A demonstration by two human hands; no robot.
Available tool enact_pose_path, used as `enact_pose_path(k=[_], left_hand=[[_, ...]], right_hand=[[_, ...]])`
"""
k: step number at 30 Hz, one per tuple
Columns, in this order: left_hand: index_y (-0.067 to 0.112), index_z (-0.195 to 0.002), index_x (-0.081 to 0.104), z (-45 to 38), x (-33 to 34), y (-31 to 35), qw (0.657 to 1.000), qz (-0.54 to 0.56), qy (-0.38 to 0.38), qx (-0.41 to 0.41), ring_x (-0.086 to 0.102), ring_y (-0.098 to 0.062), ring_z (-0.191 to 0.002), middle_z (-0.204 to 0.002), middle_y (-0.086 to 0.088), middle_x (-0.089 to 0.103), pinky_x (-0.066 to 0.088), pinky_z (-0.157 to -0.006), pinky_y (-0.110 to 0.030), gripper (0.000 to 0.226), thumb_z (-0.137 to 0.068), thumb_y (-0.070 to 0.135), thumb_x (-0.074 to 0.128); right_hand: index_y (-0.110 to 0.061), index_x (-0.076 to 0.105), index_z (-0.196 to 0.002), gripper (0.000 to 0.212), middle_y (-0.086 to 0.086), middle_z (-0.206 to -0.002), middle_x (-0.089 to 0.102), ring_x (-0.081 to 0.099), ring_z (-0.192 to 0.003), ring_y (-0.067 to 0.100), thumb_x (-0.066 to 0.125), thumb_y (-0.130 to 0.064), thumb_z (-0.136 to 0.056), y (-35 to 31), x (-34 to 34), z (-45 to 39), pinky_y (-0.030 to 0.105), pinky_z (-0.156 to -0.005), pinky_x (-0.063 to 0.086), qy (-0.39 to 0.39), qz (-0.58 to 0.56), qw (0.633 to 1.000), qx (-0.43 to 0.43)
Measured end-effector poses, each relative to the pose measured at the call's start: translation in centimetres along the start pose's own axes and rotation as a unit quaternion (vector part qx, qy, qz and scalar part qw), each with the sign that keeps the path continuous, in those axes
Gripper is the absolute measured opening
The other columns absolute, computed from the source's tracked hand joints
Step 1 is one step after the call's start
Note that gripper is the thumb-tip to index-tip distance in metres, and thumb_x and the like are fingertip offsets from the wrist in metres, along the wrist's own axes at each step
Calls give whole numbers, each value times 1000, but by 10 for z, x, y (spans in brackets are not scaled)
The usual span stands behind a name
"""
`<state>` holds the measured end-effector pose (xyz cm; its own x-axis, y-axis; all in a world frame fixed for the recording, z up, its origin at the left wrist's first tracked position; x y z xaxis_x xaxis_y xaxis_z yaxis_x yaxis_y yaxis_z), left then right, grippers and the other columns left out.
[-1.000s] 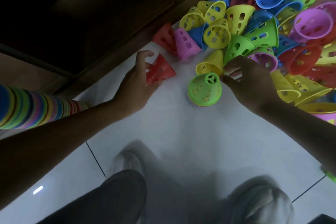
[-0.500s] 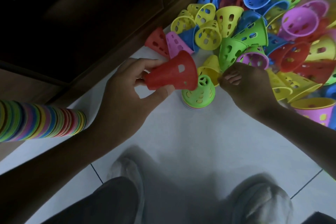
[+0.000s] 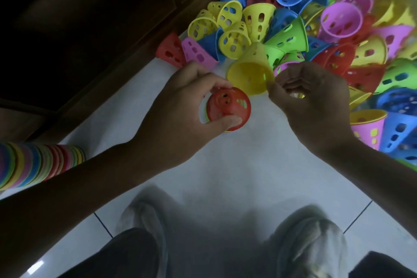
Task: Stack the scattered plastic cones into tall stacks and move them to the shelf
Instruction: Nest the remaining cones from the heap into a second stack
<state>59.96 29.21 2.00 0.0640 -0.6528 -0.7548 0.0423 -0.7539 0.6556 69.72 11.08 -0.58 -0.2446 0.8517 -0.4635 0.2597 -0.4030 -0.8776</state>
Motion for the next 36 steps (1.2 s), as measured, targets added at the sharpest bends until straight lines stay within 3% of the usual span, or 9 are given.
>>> enact_pose_path(k=[5,9,11,14,17,19,23,29,36], left_hand=[[26,-125,58,-5,9,-5,999,28,-16,-36,50,0,-95,-110,15,52,42,-80,-7,65,-71,58,74],[27,-123,52,-1,1,-14,986,131,35,-96,58,-10,-100,-114,11,57,52,-88,-26,64,-74,64,68],[25,-124,52,-4,-3,-19,975,180,53,-121,60,-12,-106,-119,8,59,53,-94,-36,60,-79,62,65],[25,-127,53,-11,0,-26,954,258,33,-148,60,-7,-118,-122,9,64,50,-103,-36,60,-81,62,61],[21,-123,60,-16,9,-24,936,317,-16,-153,64,-7,-114,-115,7,70,53,-93,-28,55,-81,56,63],[17,-122,62,-17,11,-21,939,314,-29,-137,66,-16,-113,-115,0,72,55,-94,-36,52,-82,49,68],[20,-121,64,-10,11,-21,967,232,-33,-98,64,-17,-115,-114,6,72,51,-103,-47,46,-84,45,71],[26,-122,61,5,19,-35,984,152,-34,-90,60,-14,-119,-118,8,68,49,-102,-43,52,-76,43,80],[33,-126,58,-1,24,-38,994,81,-63,-37,52,-8,-123,-126,22,60,43,-102,-25,59,-73,47,80]], right_hand=[[-15,64,-87,12,-5,-78,67,64,-71,5,76,-14,-86,-25,-12,4,15,-69,50,24,19,998,-57],[-5,68,-88,8,4,-80,66,60,-74,12,74,-11,-87,-48,-16,10,17,-72,48,23,70,986,-150],[-2,69,-88,10,9,-82,68,60,-77,16,73,-12,-89,-60,-16,15,27,-74,49,20,110,970,-214],[-1,72,-88,18,12,-84,70,58,-80,24,70,-17,-93,-75,-13,23,40,-74,47,26,181,931,-317],[0,73,-88,19,12,-87,71,63,-76,33,68,-17,-95,-81,-4,29,44,-75,48,6,209,900,-383],[0,73,-90,17,12,-90,71,65,-76,34,69,-16,-95,-80,5,33,47,-75,49,-24,215,889,-403],[-2,72,-99,28,12,-100,71,66,-86,33,69,-29,-96,-69,16,37,44,-79,48,-88,217,893,-385],[-7,65,-113,33,12,-115,63,59,-107,33,61,-36,-99,-29,10,5,46,-91,48,-109,248,930,-250],[-13,53,-137,57,15,-142,48,42,-130,38,59,-47,-92,17,7,-37,56,-103,42,-121,371,910,-142]])
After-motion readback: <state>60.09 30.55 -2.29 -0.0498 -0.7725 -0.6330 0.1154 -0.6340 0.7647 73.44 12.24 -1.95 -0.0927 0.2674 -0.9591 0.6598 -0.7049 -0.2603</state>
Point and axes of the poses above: each hand's wrist, its own z-axis away from the middle knuckle, its own x-axis out of the palm, y = z × x, the point moved 9 cm from there along -z, towards the middle knuckle
